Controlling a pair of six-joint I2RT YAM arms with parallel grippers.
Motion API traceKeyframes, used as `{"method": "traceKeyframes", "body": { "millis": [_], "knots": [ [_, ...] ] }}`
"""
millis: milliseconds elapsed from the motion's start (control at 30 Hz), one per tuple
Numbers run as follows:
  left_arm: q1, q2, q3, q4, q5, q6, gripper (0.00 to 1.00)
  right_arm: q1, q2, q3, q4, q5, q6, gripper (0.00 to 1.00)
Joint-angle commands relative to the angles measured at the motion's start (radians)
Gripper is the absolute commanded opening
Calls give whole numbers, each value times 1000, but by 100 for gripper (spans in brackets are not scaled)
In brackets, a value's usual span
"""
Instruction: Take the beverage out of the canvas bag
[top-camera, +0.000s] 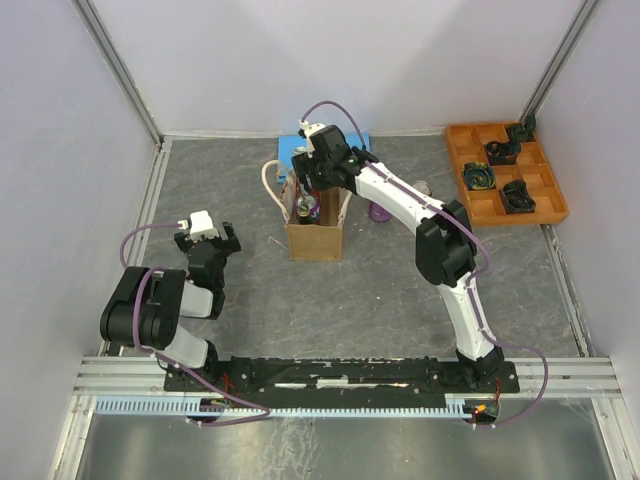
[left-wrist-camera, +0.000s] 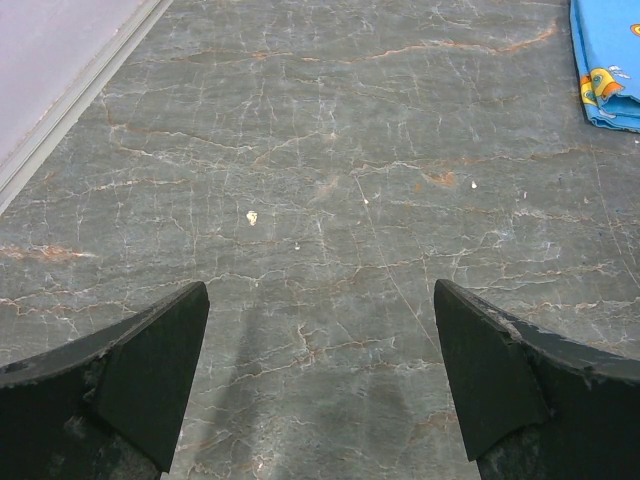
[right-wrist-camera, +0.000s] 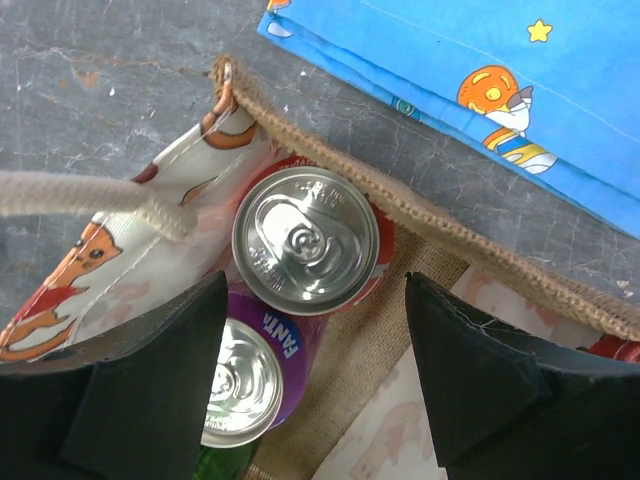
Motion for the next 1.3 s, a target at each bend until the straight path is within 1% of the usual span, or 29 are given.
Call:
{"method": "traceKeyframes", "body": {
  "millis": [0,300,567,800,867,933,1033,1100,1133,1267],
  "knots": [
    [-1,-1,22,46,-20,36,99,5,25,72,18,58,-15,80],
    [-1,0,22,46,-20,36,99,6,92,137,10,79,-6,79],
    [-2,1,22,46,-20,36,99,5,134,139,-5,82,4,79],
    [-1,1,22,46,-21,36,99,6,153,136,-16,81,2,71],
    [-2,1,22,47,-20,36,99,6,157,138,-21,77,1,66],
    [-1,0,22,47,-21,36,99,5,160,137,-27,73,-3,54],
    [-1,1,22,47,-21,36,99,6,160,136,-33,65,-9,26],
    [-1,0,22,47,-20,36,99,5,159,139,-38,57,-15,4],
    [-1,0,22,47,-20,36,99,7,155,142,-40,56,-15,0],
    [-2,-1,21,46,-20,35,99,6,125,137,-17,33,-29,0]
  ]
}}
